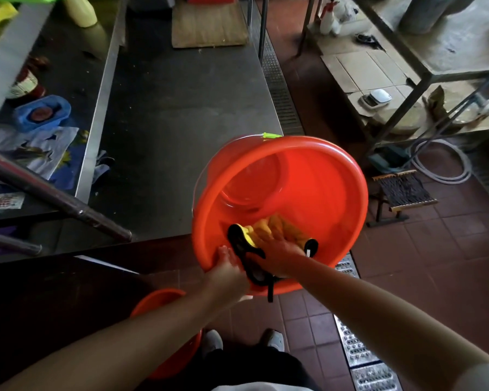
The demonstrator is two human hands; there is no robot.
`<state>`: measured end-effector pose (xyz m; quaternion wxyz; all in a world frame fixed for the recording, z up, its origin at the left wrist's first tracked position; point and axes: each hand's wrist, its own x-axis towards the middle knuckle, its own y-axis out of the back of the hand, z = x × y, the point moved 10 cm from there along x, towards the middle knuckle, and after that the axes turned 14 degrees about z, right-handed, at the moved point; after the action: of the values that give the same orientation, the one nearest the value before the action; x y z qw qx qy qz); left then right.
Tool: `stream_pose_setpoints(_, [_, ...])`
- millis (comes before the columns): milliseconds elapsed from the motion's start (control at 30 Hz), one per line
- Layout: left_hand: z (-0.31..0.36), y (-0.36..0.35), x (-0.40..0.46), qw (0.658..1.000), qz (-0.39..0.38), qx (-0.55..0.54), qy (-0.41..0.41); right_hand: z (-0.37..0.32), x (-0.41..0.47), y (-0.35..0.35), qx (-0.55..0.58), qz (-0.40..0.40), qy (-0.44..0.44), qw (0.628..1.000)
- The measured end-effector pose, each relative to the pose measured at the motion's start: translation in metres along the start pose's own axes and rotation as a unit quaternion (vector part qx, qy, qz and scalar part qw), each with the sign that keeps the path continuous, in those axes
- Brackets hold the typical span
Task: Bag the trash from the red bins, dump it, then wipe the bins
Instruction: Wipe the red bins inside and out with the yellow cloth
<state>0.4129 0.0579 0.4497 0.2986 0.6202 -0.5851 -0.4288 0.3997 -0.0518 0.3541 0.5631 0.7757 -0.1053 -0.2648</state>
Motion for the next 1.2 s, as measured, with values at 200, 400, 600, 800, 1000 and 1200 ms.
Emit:
stream_pose_setpoints(200, [0.007, 0.000, 0.003, 0.998, -0.030, 0.020, -0.056, 0.038, 0.022, 0.014, -0.076, 0.012, -0.118, 0.990])
stream_pose_setpoints(400, [0.006, -0.005, 0.001, 0.996, -0.062, 0.010, -0.056, 0.019, 0.032, 0.004, -0.008, 0.022, -0.014, 1.000])
stream_pose_setpoints(600, [0.016, -0.015, 0.006, 0.994, -0.067, 0.018, -0.080, 0.030, 0.049, -0.008, 0.003, 0.024, -0.143, 0.989])
stream_pose_setpoints(800, [0.020, -0.029, 0.002, 0.991, -0.066, 0.086, -0.073, 0.038, 0.064, -0.005, -0.047, 0.072, -0.023, 0.996])
stream_pose_setpoints(1000, [0.014, -0.027, 0.002, 0.995, -0.061, 0.058, -0.048, 0.043, 0.098, -0.017, -0.068, 0.045, -0.116, 0.990])
stream_pose_setpoints(1200, [0.015, -0.029, -0.006, 0.993, -0.068, 0.069, -0.069, 0.028, 0.063, -0.020, -0.034, 0.058, -0.109, 0.992])
